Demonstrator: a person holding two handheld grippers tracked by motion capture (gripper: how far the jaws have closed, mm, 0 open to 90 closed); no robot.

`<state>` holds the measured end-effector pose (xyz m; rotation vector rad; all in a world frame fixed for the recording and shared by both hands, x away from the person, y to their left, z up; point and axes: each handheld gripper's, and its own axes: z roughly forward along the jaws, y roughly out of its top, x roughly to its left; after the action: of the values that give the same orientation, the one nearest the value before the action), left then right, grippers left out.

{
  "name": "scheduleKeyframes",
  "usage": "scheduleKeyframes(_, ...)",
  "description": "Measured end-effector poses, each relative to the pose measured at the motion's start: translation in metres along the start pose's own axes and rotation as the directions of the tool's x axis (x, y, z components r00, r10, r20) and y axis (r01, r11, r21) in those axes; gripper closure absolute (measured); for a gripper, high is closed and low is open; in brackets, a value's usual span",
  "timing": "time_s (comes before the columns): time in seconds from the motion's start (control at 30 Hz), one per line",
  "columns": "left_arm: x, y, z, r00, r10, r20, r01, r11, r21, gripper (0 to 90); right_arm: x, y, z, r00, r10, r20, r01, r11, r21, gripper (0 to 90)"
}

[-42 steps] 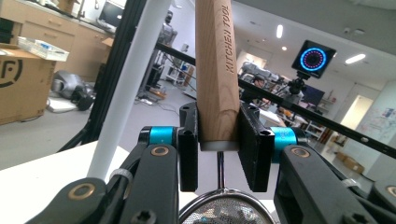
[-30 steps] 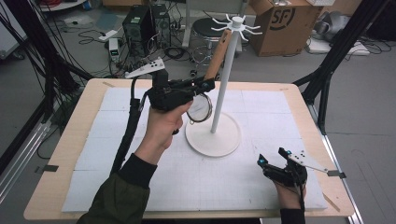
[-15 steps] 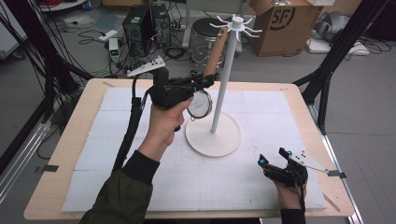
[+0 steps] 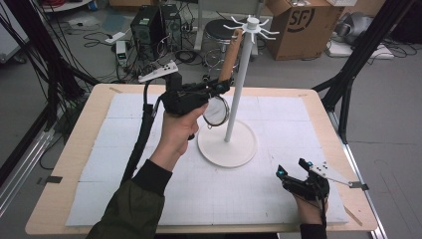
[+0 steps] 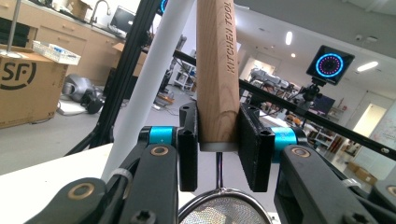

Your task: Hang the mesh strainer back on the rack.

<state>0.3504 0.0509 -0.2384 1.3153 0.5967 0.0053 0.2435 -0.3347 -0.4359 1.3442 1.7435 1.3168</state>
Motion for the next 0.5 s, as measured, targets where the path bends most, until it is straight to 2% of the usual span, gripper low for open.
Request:
scheduleKeyframes(0.13, 0.0022, 0.0, 0.0005, 0.9998, 0.018, -0.011, -0.018, 0.9998, -0.008, 69.2, -0.0001, -0.0003, -0.0005, 1.0, 0.004, 0.0, -0.004, 1.0, 0.0, 12.4)
scheduleKeyframes(0.23, 0.0053, 0.0002, 0.001, 0.9993, 0.011, -0.035, -0.011, 0.9999, -0.01, 53.9, -0.0003, -0.0003, -0.0007, 1.0, 0.001, -0.002, -0.001, 1.0, 0.002, 12.4)
scheduleKeyframes(0.5, 0.007, 0.0002, 0.0014, 0.9987, 0.02, -0.047, -0.021, 0.9997, -0.012, 51.9, -0.0006, -0.0003, -0.0014, 1.0, -0.001, -0.002, 0.001, 1.0, 0.0, 12.5)
